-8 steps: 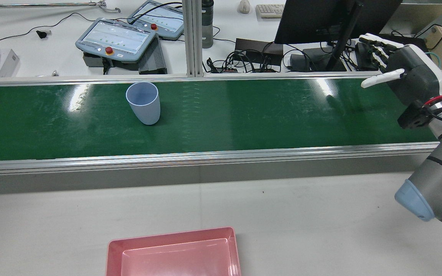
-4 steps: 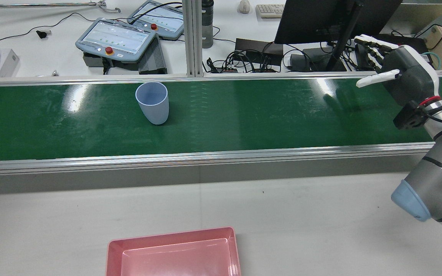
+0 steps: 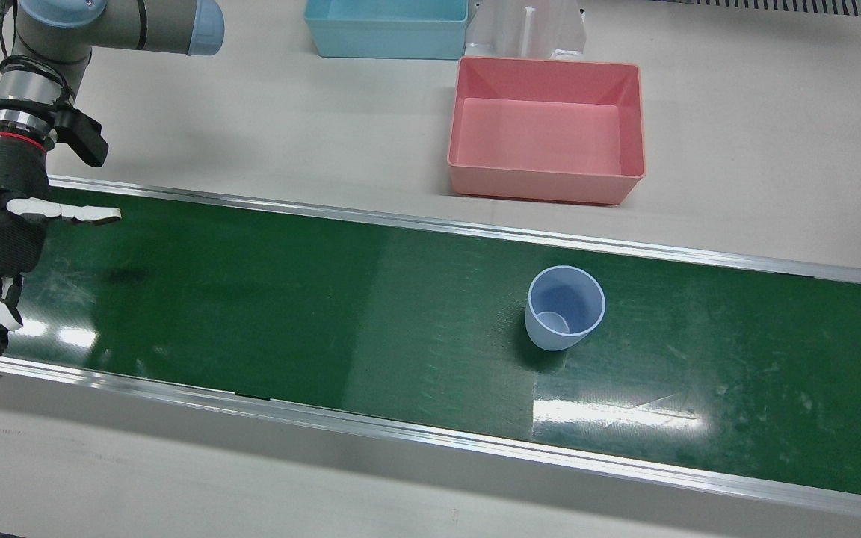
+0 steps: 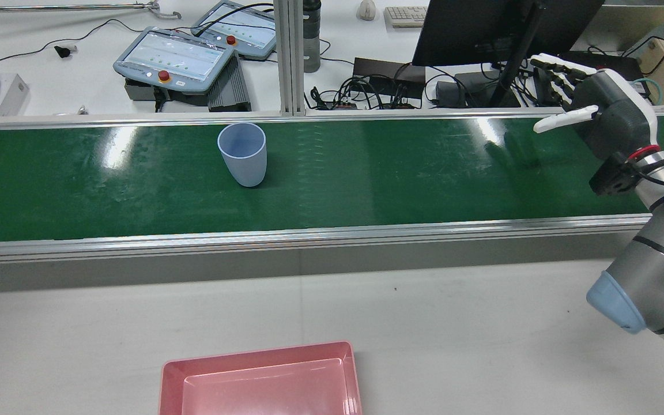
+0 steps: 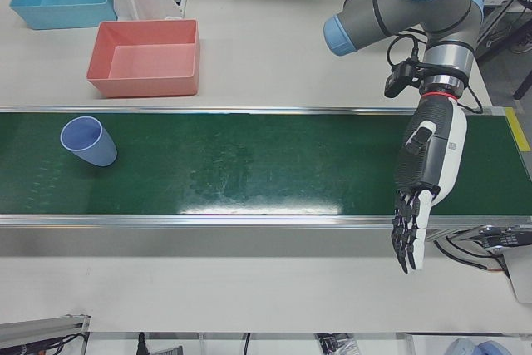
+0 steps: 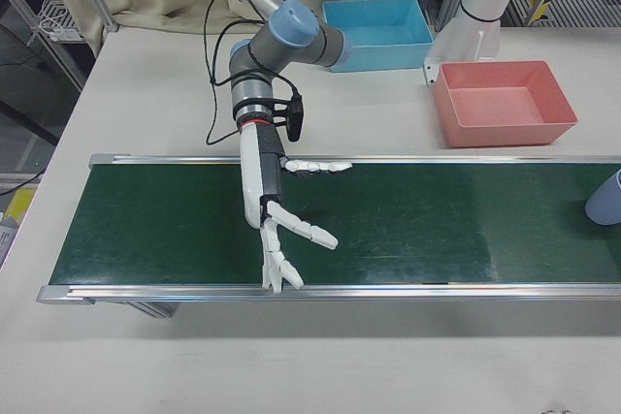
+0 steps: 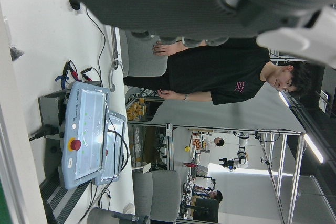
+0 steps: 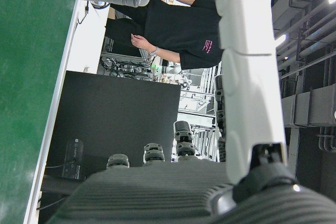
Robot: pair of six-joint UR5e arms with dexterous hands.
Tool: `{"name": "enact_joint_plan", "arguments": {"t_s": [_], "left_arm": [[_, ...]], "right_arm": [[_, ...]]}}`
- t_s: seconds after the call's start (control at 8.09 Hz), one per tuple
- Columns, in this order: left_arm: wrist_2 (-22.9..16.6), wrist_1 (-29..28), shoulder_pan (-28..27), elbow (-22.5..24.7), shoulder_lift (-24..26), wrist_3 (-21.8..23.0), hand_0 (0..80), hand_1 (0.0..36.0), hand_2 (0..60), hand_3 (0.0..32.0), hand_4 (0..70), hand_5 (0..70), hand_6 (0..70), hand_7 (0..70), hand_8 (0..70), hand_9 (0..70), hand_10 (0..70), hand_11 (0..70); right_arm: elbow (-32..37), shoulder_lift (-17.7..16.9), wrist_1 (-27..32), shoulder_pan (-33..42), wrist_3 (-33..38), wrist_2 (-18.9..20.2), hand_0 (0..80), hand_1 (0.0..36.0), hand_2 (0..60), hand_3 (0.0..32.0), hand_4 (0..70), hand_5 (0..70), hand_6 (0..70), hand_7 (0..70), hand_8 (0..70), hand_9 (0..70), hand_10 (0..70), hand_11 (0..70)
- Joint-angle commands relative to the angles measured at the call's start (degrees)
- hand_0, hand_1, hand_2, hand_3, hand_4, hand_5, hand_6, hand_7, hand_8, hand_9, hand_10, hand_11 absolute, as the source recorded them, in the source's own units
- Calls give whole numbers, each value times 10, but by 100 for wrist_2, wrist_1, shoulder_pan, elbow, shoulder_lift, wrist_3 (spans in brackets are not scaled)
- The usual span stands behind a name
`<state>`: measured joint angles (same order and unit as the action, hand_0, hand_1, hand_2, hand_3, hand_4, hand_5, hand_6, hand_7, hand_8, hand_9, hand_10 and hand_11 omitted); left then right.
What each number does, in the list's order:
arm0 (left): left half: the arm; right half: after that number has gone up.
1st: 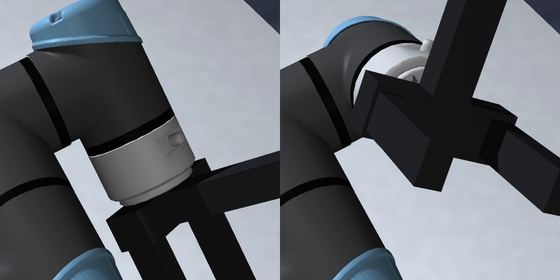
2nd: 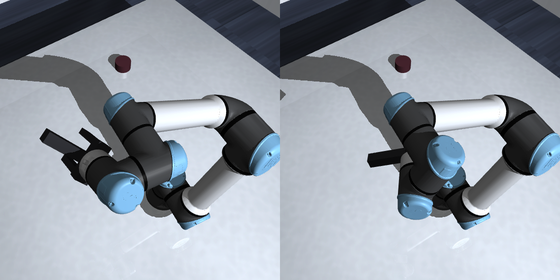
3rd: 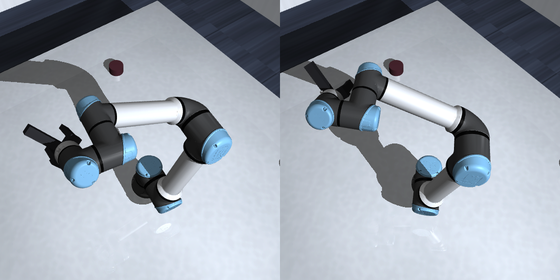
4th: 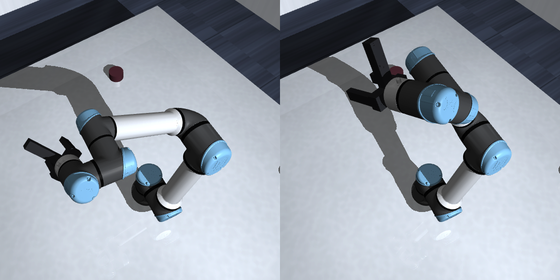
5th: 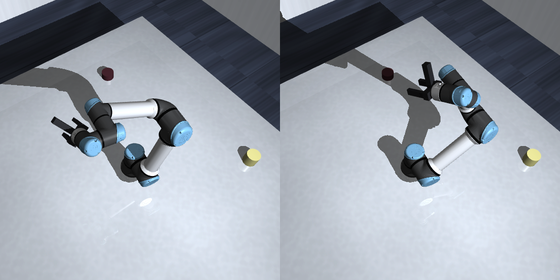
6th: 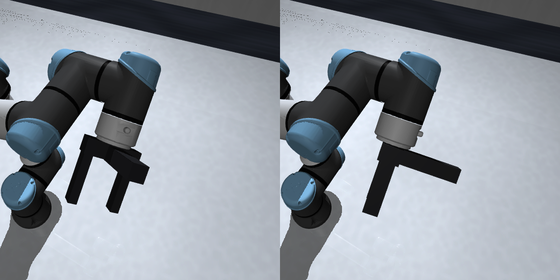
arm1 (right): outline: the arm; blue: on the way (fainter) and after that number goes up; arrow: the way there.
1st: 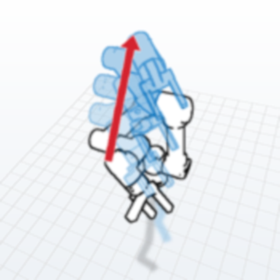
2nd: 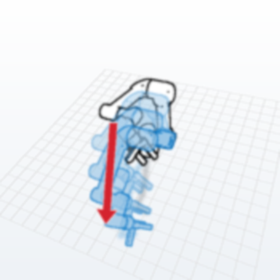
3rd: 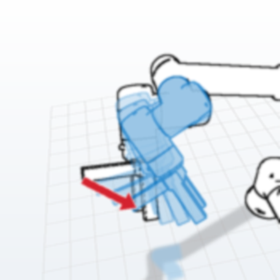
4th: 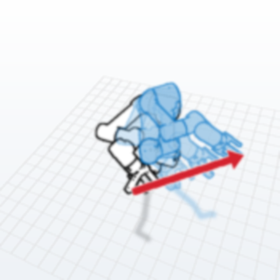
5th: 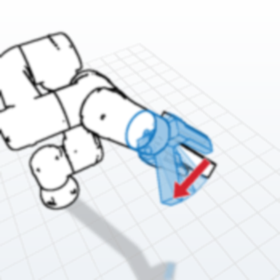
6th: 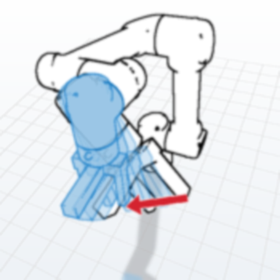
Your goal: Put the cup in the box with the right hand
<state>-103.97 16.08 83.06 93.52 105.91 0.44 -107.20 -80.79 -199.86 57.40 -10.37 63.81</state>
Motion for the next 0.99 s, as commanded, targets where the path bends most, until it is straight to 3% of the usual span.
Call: {"name": "enact_joint_plan", "arguments": {"t_s": [0.0, 0.87], "left_arm": [[0, 0, 0, 0, 0, 0, 0, 0, 0, 0, 0, 0, 0, 0, 0, 0, 0, 0], [0, 0, 0, 0, 0, 0, 0, 0, 0, 0, 0, 0, 0, 0, 0, 0, 0, 0]], "right_arm": [[-3, 11, 0, -10, 0, 0, 759, 169, 0, 0, 229, 72, 62, 197, 24, 73, 0, 8], [-3, 19, 0, -53, 0, 0, 762, 169, 0, 0, 229, 72, 62, 198, 24, 72, 0, 9]]}}
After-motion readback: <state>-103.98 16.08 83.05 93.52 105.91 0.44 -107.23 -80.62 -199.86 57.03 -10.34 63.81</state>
